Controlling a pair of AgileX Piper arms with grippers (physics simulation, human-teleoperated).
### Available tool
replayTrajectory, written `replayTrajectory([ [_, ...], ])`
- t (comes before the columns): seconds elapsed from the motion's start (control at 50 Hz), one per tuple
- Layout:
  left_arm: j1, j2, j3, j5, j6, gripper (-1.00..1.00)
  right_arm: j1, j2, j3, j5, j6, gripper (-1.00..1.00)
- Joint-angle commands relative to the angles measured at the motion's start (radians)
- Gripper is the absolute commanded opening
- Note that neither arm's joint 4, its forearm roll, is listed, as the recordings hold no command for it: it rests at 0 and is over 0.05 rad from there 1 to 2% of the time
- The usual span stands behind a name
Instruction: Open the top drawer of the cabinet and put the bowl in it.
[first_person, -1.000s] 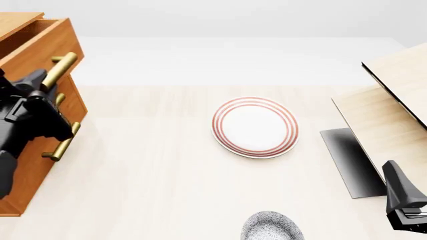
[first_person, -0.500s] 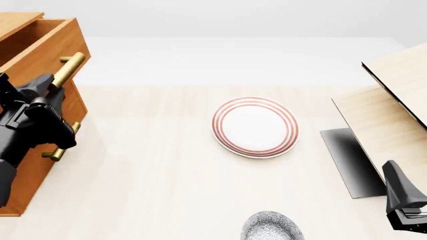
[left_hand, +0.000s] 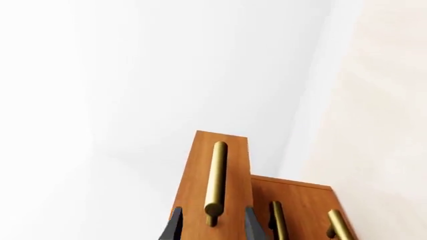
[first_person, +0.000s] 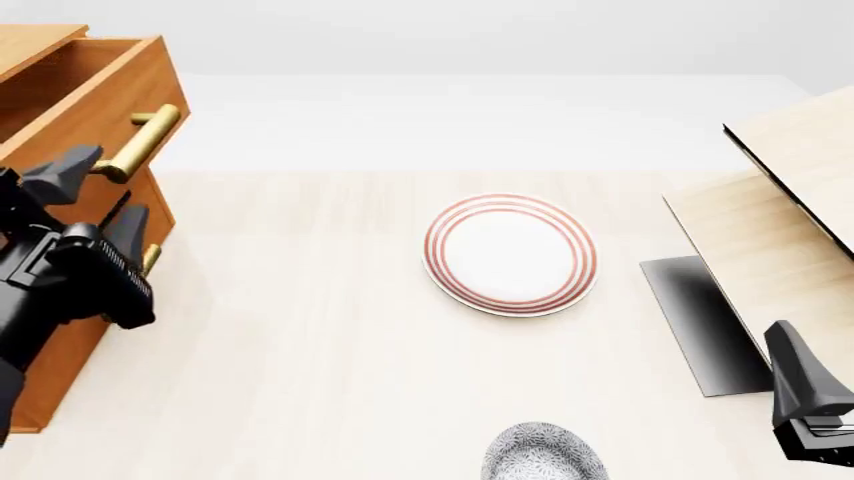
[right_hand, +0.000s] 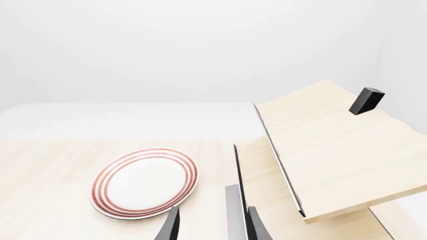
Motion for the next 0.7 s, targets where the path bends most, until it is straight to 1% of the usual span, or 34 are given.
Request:
replayTrajectory([
  [0.02,-0.08,-0.037,0.05,-0.068,0.032,1.0,0.0,-0.002,0.001,0.001,0.0,1.0],
  [0.1,-0.099,-0.086,0.047,-0.025,0.023,1.0,0.0,-0.003,0.001,0.001,0.0,1.0],
  [0.14,-0.108,-0.095,0.061,-0.034,0.032,1.0,0.0,-0.002,0.001,0.001,-0.001,1.0],
  [0.16,-0.114,-0.093,0.084,-0.065,0.044,1.0,0.0,-0.002,0.001,0.001,0.0,1.0],
  [0.2,-0.119,-0.112,0.094,-0.064,0.054,1.0,0.0,-0.002,0.001,0.001,0.0,1.0],
  [0.3,-0.138,-0.154,0.099,-0.034,0.047,1.0,0.0,-0.003,0.001,0.001,-0.001,1.0],
  [0.36,-0.168,-0.154,0.096,-0.03,0.045,1.0,0.0,-0.003,0.001,0.001,0.0,1.0],
  [0.4,-0.171,-0.156,0.098,-0.041,0.048,1.0,0.0,-0.002,0.001,0.001,0.0,1.0],
  [0.44,-0.169,-0.175,0.104,-0.039,0.035,1.0,0.0,-0.003,0.001,0.001,0.0,1.0],
  [0.46,-0.17,-0.188,0.097,-0.012,0.024,1.0,0.0,-0.002,0.001,0.001,0.0,1.0],
  [0.48,-0.16,-0.236,0.075,0.056,0.002,1.0,0.0,-0.002,0.001,0.001,0.0,1.0],
  [0.52,-0.163,-0.25,0.064,0.081,-0.012,1.0,0.0,-0.002,0.001,0.001,-0.001,1.0],
  [0.54,-0.167,-0.274,0.026,0.167,-0.068,1.0,0.0,-0.002,0.001,0.001,-0.001,1.0],
  [0.56,-0.169,-0.298,0.011,0.197,-0.095,1.0,0.0,-0.002,0.001,0.001,-0.001,1.0],
  [0.58,-0.153,-0.326,0.02,0.214,-0.102,1.0,0.0,-0.002,0.001,0.001,-0.001,1.0],
  [0.64,-0.158,-0.342,-0.018,0.288,-0.155,1.0,0.0,-0.002,0.001,0.001,0.0,1.0],
  [0.66,-0.139,-0.38,-0.019,0.319,-0.171,1.0,0.0,-0.003,0.001,0.001,0.0,1.0],
  [0.68,-0.136,-0.384,-0.019,0.33,-0.176,1.0,0.0,-0.003,0.001,0.001,0.0,1.0],
  [0.7,-0.116,-0.418,-0.034,0.381,-0.211,1.0,0.0,-0.003,0.001,0.001,0.0,1.0],
])
